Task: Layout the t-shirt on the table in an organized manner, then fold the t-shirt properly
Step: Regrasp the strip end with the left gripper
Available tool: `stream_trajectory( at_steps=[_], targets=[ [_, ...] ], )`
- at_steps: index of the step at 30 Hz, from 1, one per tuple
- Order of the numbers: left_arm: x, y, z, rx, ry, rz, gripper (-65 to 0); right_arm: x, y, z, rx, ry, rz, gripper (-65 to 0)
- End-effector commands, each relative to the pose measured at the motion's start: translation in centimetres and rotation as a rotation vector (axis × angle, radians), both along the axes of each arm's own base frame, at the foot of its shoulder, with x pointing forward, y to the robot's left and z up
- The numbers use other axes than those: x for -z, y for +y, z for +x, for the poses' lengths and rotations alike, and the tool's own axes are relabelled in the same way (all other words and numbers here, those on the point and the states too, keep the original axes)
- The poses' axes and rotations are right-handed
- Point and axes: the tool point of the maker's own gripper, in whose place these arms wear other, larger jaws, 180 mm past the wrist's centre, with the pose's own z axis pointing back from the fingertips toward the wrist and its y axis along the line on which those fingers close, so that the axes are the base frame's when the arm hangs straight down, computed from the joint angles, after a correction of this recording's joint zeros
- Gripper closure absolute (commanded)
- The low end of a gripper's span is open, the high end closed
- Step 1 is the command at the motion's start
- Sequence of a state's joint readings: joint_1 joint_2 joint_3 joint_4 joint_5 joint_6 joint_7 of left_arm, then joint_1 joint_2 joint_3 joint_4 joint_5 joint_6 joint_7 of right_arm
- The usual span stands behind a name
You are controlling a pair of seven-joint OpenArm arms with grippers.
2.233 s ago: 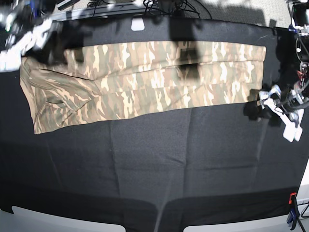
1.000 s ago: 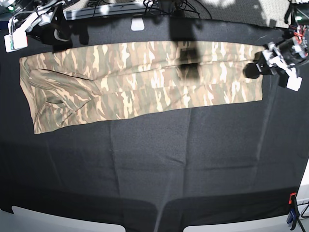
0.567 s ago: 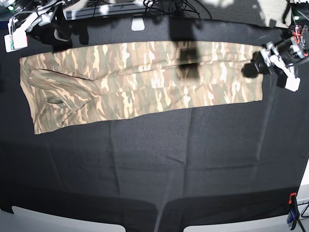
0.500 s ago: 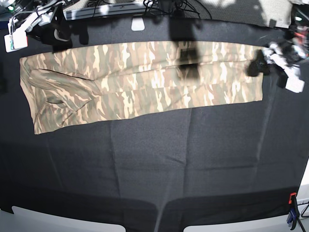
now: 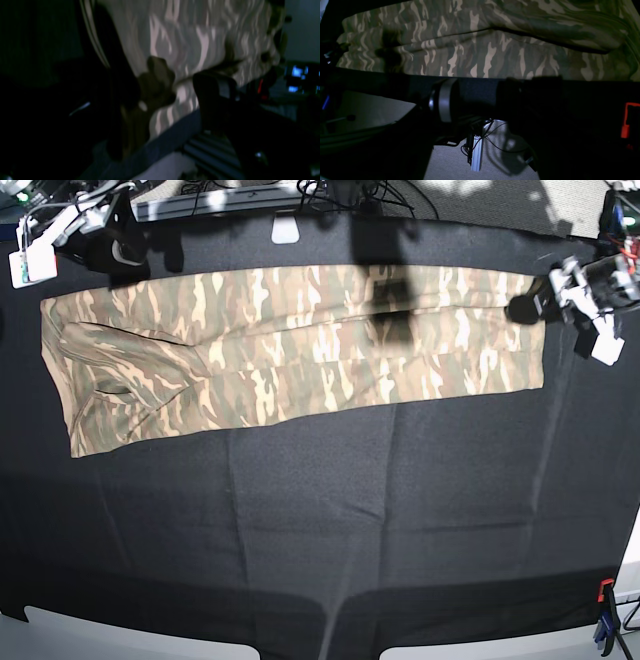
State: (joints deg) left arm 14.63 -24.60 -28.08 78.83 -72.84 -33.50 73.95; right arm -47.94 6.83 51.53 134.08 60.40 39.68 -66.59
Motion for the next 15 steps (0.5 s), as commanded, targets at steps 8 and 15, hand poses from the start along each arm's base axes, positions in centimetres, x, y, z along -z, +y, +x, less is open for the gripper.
stream_trajectory(
  at_steps=[8, 15],
  targets=[
    [-0.9, 1.5, 1.6, -0.049, -0.074, 0.048, -44.6, -0.8, 0.3, 0.3, -0.019, -0.031, 0.004, -28.4],
    [-0.3, -0.3, 1.1, -0.038, -0.056, 0.005, -44.6, -0.8, 0.3, 0.3, -0.018, -0.031, 0.004, -28.4]
  ],
)
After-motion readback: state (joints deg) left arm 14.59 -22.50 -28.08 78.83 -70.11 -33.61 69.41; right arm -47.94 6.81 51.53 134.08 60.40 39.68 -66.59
